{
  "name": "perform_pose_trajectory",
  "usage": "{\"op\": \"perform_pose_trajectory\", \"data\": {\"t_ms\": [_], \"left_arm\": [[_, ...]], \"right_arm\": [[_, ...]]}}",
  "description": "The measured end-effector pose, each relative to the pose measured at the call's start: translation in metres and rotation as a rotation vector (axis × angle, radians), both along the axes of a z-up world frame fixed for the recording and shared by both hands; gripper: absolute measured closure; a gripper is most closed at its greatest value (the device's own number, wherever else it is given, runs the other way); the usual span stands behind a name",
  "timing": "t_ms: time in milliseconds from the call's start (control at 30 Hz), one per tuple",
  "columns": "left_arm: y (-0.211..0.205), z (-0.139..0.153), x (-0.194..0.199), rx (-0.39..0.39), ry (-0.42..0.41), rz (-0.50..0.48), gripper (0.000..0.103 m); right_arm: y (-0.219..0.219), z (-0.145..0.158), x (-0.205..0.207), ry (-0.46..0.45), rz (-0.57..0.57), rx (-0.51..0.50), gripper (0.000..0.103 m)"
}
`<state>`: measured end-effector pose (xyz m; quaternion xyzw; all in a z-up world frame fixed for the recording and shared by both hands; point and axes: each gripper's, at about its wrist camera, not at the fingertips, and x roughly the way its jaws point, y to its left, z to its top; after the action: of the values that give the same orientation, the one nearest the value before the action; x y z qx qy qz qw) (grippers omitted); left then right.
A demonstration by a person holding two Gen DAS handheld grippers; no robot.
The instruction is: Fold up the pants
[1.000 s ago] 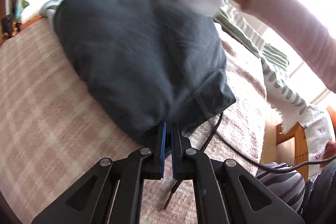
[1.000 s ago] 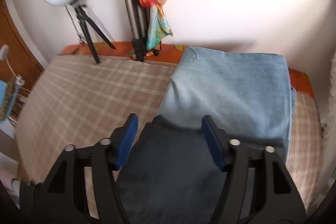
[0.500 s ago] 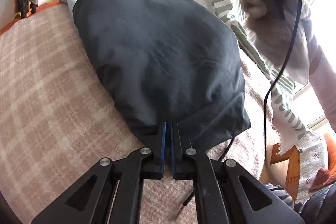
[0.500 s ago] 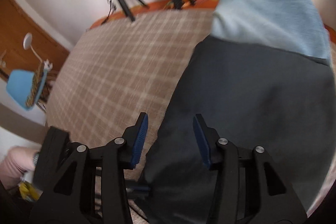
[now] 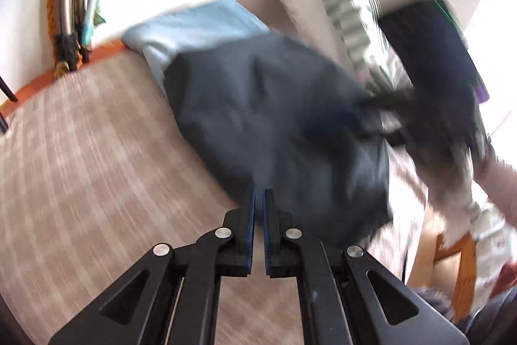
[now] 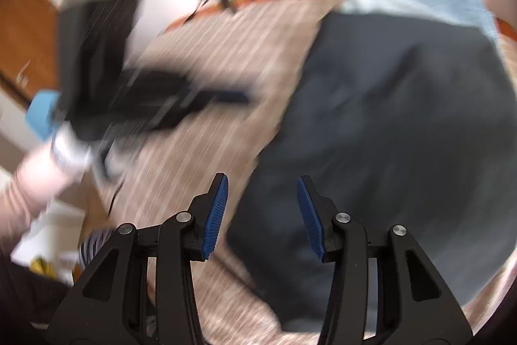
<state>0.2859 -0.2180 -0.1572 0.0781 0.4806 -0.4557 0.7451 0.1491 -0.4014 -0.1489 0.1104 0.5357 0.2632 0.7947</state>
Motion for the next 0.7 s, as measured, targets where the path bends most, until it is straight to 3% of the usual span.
{"op": "perform_pose_trajectory", "data": {"t_ms": [100, 233, 367, 433, 567, 667, 700], "left_arm": [[-0.021, 0.002, 0.023, 0.02, -0.037, -0.006, 0.102], [-0.048, -0.017, 0.058, 0.057, -0.002, 0.061, 0.101], [-0.059, -0.039, 0.081, 0.13, 0.023, 0.101, 0.102], [-0.061, -0.048, 0.088, 0.137, 0.049, 0.109, 0.102], [-0.065, -0.051, 0.089, 0.147, 0.024, 0.077, 0.102], [-0.061, -0.047, 0.091, 0.137, 0.032, 0.104, 0.102], [-0.062, -0.042, 0.091, 0.133, 0.012, 0.11, 0.101]], "right_arm": [[0.021, -0.014, -0.01, 0.044, 0.081, -0.019, 0.055], [0.036, -0.037, -0.013, 0.088, 0.123, -0.084, 0.055], [0.041, -0.04, -0.024, 0.104, 0.167, -0.079, 0.055], [0.049, -0.04, -0.031, 0.058, 0.2, -0.135, 0.055], [0.042, -0.035, -0.031, 0.08, 0.155, -0.113, 0.055], [0.024, -0.016, -0.037, 0.026, 0.1, -0.089, 0.052], [0.014, -0.006, -0.04, -0.001, 0.07, -0.086, 0.047]]}}
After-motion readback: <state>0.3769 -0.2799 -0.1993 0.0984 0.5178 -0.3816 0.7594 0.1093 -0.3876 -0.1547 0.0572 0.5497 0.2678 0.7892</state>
